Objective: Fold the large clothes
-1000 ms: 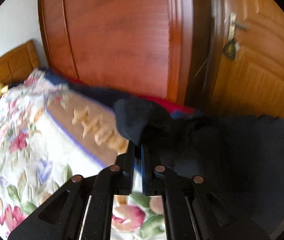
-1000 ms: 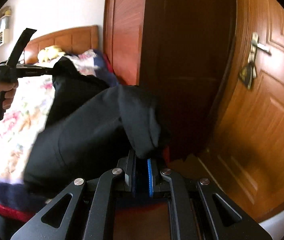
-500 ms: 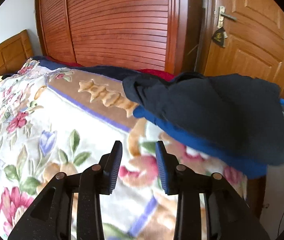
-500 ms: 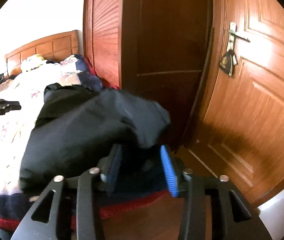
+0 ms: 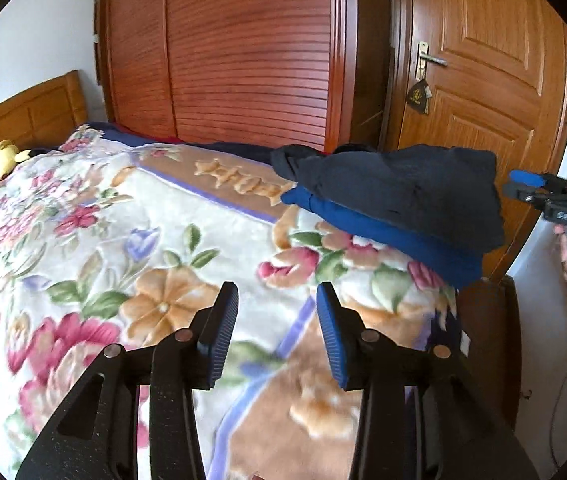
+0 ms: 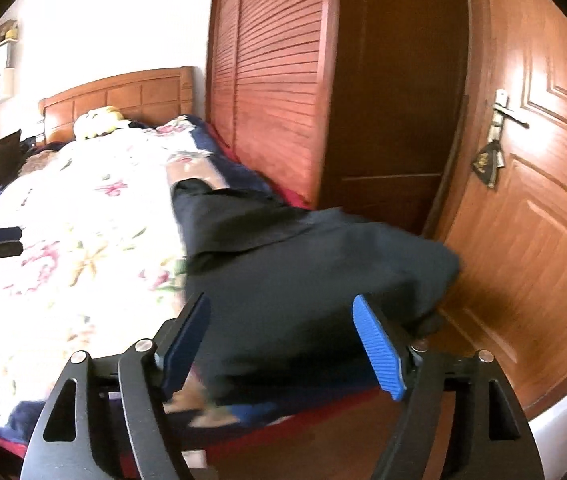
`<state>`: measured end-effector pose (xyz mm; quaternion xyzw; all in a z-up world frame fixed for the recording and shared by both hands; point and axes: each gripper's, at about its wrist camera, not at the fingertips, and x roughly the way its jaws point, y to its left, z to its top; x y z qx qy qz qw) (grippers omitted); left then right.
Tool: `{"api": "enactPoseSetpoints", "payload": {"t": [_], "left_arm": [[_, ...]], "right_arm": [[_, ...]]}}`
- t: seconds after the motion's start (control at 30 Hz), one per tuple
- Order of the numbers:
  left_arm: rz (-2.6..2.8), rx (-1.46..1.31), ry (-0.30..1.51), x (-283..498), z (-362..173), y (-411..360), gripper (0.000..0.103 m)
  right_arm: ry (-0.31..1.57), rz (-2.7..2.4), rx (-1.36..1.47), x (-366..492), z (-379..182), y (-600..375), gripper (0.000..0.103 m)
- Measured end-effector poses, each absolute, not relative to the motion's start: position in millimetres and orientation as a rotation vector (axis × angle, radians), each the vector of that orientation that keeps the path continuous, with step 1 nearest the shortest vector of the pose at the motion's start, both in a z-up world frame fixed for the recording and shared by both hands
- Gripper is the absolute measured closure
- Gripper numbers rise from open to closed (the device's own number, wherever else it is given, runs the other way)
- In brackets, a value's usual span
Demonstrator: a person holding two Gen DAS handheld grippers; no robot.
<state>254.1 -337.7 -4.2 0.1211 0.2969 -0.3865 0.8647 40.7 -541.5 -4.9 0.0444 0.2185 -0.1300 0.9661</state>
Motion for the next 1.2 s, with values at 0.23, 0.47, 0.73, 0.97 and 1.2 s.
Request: {"api": "enactPoseSetpoints", "payload": {"t": [0.23, 0.47, 0.73, 0.97, 1.2], "left_arm": [[-0.720, 0.214, 0.585, 216, 4, -266, 0.061], [-0.582, 0.193, 0.574, 183, 3, -199, 0.061], [-0.417, 0.167, 0.577, 154, -7, -131, 0.061], [-0.292, 0.072, 0.629, 140, -34, -82, 0.061], [-0.147, 0.033, 0.645, 120, -53, -38, 0.061]], "right_arm": [[0.433, -0.147, 0.089, 52, -8, -483, 0.025], [0.409, 0.009, 0.078, 52, -2, -419, 0.024], [0.376, 0.152, 0.070, 45, 3, -358, 0.024], [0.399, 0.243, 0.029, 67, -21, -316, 0.024], [0.436, 0.286, 0.022, 89, -39, -281, 0.024]]}}
